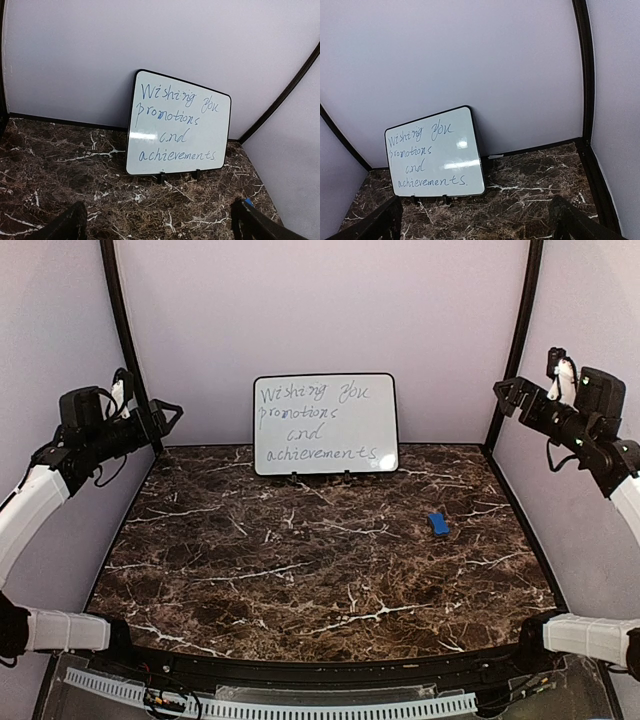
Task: Erase the whiteboard
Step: Move the whiteboard to the center of the board.
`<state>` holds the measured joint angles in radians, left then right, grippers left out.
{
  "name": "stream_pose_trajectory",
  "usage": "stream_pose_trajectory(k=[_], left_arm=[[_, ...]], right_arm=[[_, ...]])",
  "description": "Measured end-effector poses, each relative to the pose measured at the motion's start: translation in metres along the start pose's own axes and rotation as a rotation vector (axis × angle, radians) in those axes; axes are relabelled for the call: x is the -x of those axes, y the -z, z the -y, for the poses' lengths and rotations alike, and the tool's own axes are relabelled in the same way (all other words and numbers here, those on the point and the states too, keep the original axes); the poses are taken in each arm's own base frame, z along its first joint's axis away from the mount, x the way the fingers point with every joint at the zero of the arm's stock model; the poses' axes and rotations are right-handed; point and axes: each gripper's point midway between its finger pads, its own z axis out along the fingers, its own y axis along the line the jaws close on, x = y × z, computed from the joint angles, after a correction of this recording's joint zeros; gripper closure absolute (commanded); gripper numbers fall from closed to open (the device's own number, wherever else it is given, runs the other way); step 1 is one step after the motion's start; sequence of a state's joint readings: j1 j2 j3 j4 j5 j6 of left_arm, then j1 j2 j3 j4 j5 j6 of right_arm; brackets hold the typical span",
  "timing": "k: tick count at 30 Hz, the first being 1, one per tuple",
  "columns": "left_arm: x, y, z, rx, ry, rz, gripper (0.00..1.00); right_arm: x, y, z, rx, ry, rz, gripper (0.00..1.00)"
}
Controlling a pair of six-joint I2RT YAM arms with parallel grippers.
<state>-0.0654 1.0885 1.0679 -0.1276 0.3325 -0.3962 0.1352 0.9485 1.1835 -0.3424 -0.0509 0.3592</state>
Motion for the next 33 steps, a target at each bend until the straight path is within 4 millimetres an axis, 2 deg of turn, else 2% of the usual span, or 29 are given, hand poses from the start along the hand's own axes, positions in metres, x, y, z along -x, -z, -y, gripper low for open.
stream_pose_trajectory(k=[7, 11, 14, 18, 20, 24, 28, 33], left_arm=[[-0.006, -0.016, -0.006, -0.01, 0.006, -0.019, 0.01], [-0.015, -0.027, -0.015, 0.006, 0.015, -0.043, 0.01], [-0.022, -0.035, -0.023, 0.033, 0.023, -0.059, 0.01], [-0.035, -0.05, -0.034, 0.072, 0.031, -0.093, 0.01], [-0.043, -0.057, -0.036, 0.087, 0.032, -0.114, 0.01], [-0.059, -0.073, -0.033, 0.105, 0.02, -0.162, 0.01], [-0.069, -0.084, -0.02, 0.115, -0.003, -0.186, 0.01], [-0.089, -0.098, -0.001, 0.116, -0.026, -0.22, 0.01]], right_arm=[[0.013, -0.009, -0.008, 0.032, -0.016, 0.011, 0.01], [0.01, -0.02, -0.01, 0.047, -0.05, 0.003, 0.01], [-0.002, -0.041, -0.011, 0.067, -0.092, -0.05, 0.01], [-0.033, -0.074, -0.007, 0.068, -0.139, -0.15, 0.02], [-0.046, -0.082, -0.006, 0.065, -0.149, -0.182, 0.01], [-0.057, -0.089, -0.015, 0.08, -0.148, -0.21, 0.01], [-0.063, -0.094, -0.022, 0.084, -0.125, -0.217, 0.01], [-0.081, -0.101, -0.028, 0.067, -0.077, -0.247, 0.02]])
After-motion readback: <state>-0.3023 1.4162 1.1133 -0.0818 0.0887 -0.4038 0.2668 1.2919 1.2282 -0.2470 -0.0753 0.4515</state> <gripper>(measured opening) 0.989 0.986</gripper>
